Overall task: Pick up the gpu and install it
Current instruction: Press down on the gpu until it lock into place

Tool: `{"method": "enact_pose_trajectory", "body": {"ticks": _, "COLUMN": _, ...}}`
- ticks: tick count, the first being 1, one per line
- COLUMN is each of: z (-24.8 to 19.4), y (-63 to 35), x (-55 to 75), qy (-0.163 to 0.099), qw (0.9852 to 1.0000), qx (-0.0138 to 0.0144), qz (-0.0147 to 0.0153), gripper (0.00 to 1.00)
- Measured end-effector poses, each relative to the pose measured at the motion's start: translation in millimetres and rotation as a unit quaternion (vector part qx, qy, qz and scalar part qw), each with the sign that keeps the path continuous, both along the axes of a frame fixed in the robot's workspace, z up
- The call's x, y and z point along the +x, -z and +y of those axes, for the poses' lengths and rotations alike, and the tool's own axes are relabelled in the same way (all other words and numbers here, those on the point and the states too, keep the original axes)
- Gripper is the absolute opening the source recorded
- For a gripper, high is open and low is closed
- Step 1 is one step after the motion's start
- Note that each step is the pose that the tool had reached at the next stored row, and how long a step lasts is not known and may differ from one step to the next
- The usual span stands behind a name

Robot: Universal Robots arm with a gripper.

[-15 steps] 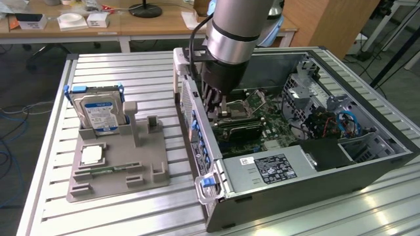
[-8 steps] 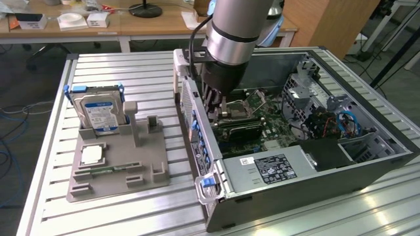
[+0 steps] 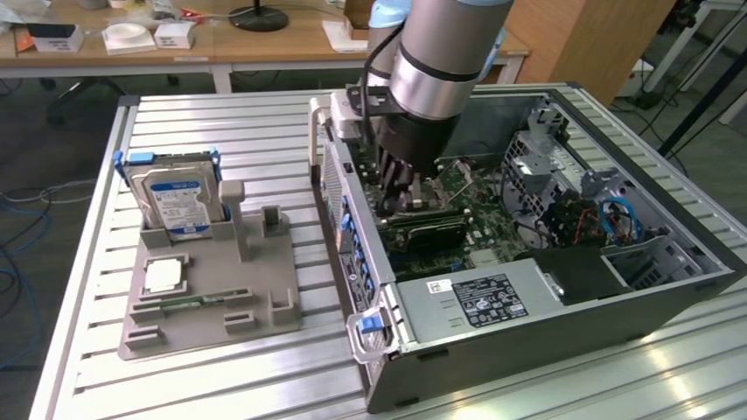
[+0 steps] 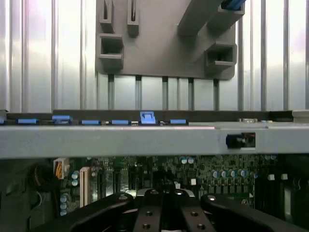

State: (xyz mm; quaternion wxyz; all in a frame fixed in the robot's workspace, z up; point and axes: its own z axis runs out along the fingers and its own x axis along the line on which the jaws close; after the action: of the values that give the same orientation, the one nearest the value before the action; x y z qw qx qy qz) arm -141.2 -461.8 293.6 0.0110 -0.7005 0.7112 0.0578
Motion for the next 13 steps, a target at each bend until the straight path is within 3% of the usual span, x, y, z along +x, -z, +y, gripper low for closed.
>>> {"method": "enact_pose_trajectory", "body": {"ticks": 3, "z": 0.0, "y": -0.1, "x": 8.6, "qy": -0.001, "qw": 1.0000, "qx": 0.0006, "qz": -0.0023, "gripper": 0.10}}
{"method": "enact_pose_trajectory", "body": {"ticks": 6, "z": 0.0, "y": 0.9, "x": 14.5, "qy": -0.001, "qw": 0.9999, "qx": 0.0005, "qz": -0.0106, "gripper": 0.10}}
{"method": "enact_pose_trajectory", "body": {"ticks": 7, "z": 0.0, "y": 1.5, "x": 17.0, "qy": -0.001, "qw": 0.9999, "qx": 0.0005, "qz": -0.0122, "gripper": 0.10}}
{"method": "enact_pose_trajectory", "body": {"ticks": 13, "z": -1.2, "y": 11.1, "x": 38.0, "qy": -0.002, "qw": 0.9999, "qx": 0.0006, "qz": -0.0132, "gripper": 0.10}}
